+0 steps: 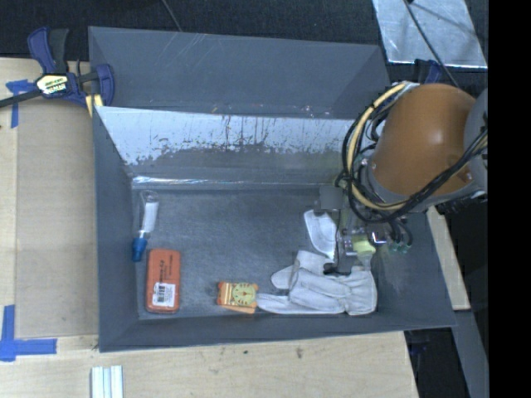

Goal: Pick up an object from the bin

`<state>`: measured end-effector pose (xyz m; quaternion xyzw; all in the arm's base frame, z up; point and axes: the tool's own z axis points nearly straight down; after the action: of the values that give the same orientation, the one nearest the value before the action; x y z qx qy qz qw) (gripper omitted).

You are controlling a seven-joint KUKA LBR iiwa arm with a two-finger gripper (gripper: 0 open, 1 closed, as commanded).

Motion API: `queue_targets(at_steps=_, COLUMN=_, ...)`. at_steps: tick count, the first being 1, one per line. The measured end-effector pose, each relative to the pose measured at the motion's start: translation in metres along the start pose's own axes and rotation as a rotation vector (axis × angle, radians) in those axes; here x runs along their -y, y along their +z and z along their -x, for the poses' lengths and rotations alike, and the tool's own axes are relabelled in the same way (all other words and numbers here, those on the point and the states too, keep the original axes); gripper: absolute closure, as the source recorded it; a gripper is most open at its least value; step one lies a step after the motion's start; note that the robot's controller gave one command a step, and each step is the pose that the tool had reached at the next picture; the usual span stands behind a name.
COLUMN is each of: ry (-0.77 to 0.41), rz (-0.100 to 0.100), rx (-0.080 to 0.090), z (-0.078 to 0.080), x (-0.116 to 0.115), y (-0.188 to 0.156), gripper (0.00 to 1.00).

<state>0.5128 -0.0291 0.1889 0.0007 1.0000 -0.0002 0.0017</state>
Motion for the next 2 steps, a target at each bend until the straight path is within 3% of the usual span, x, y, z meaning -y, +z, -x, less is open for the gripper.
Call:
queue_targets(at_steps=1, ry=-0.006, rz=0.000, rx=0.002, z=0.008, x=0.011, y=0.048, gripper=0.00)
queue_targets(at_steps=2, ry=0.099, rz=0.001, rx=-0.005, z=0.001, x=0.022, y=0.067, gripper=0.00)
